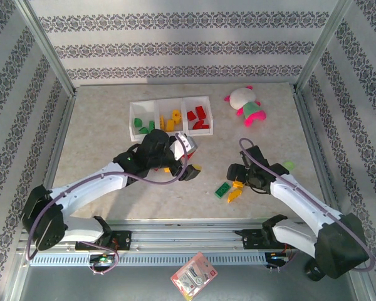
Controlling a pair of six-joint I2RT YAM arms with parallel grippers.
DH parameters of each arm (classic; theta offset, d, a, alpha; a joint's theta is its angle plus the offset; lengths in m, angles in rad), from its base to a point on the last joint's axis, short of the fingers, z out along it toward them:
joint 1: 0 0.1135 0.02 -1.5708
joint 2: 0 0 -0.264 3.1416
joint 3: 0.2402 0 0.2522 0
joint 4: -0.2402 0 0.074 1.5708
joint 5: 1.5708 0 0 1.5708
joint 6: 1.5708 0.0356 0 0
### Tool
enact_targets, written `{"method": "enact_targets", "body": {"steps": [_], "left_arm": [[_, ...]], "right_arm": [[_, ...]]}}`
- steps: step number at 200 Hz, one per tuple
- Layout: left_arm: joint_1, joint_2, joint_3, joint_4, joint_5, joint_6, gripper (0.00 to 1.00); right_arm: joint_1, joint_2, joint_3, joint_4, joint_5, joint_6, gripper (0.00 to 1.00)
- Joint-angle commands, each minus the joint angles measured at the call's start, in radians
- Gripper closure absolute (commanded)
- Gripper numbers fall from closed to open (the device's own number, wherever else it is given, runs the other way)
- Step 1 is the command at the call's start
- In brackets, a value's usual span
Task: Sort the legos into containers by color
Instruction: Pick up the lego from the bottom-right of the table.
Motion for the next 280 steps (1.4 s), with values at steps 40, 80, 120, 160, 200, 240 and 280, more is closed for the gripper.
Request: {"method": "enact_targets", "body": {"steps": [40, 80, 120, 160, 200, 240, 280], "left_arm": [[-0.027, -0.033, -0.033, 0.023, 0.025, 0.015, 0.01], [-0.028, -0.032, -0.047, 0.072, 0.012, 0.004, 0.01], [-0.028, -0.037, -0.071, 0.121, -0.002, -0.024, 0.01], [-0.03, -0.056, -0.113, 0.176, 0.01, -0.072, 0.01], [-0.029, -0.143, -0.218, 0.256, -0.046, -0.136, 0.01], [-0.029, -0.306, -0.359, 0.265, -0.156, -0.208, 0.01], [-0.029, -0.48, -0.456, 0.184, -0.256, -0.255, 0.01]], "right_arm": [[-0.004, 0.108, -0.04, 0.111, -0.063, 0.092, 0.19], [-0.003, 0.142, -0.051, 0.121, -0.029, 0.092, 0.31], [-0.004, 0.166, -0.046, 0.114, -0.02, 0.087, 0.48], [0.003, 0.132, -0.016, 0.095, -0.027, 0.076, 0.57], [0.05, 0.11, 0.065, 0.096, -0.018, 0.031, 0.6], [0.136, 0.234, 0.265, 0.16, 0.007, -0.041, 0.6], [0.218, 0.484, 0.573, 0.209, 0.018, -0.116, 0.59]]}}
